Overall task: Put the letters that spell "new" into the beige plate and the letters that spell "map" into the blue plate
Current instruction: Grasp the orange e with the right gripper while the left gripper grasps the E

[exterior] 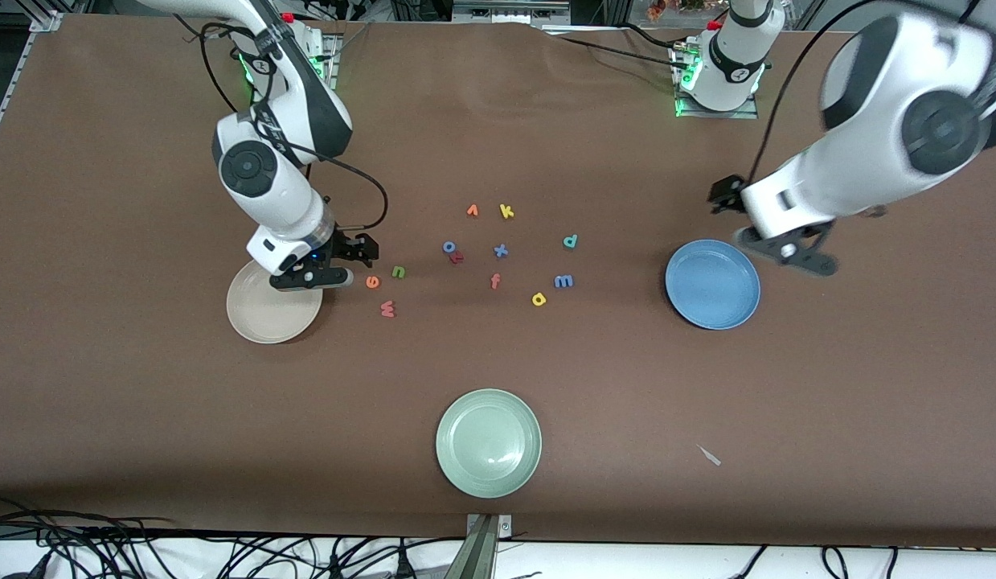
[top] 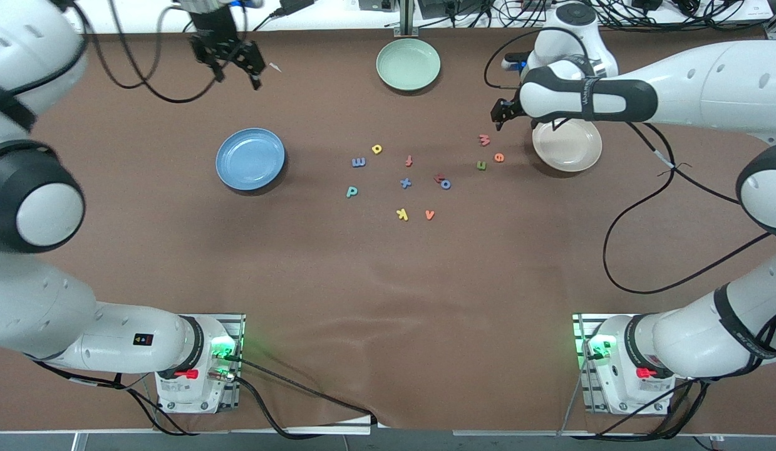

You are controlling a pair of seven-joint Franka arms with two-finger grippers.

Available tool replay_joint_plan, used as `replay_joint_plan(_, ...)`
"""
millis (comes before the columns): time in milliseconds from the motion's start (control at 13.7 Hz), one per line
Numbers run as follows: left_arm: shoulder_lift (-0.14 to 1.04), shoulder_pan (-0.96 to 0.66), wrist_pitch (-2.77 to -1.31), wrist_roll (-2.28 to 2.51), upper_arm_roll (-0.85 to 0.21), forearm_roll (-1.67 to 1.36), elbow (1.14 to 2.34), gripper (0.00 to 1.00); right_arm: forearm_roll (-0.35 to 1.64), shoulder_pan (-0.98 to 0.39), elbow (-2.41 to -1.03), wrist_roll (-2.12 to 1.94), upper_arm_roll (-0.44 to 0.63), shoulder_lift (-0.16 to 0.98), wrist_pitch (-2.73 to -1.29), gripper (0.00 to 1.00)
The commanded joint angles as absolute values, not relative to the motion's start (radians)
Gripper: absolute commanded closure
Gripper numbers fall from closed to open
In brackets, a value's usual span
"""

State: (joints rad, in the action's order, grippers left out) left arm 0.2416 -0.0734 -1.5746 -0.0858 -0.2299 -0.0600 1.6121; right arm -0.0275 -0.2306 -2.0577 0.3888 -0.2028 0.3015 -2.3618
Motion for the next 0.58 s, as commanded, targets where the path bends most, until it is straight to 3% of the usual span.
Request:
replay_joint_plan(0, 0.421, -0.113, -1.552, -0.103, -0.278, -0.072, 1.432, 0.00, -0.049, -0.238, -2.057, 0.433, -0.204, 0.345, -2.393, 0.00)
replay_joint_plan(510, 0.627, -0.334, -1.785, -0.162, -0.278, -0.063, 1.410, 0.00, -0.129, -0.264, -2.045, 0.534, -0.189, 0.454, -2.453, 0.01)
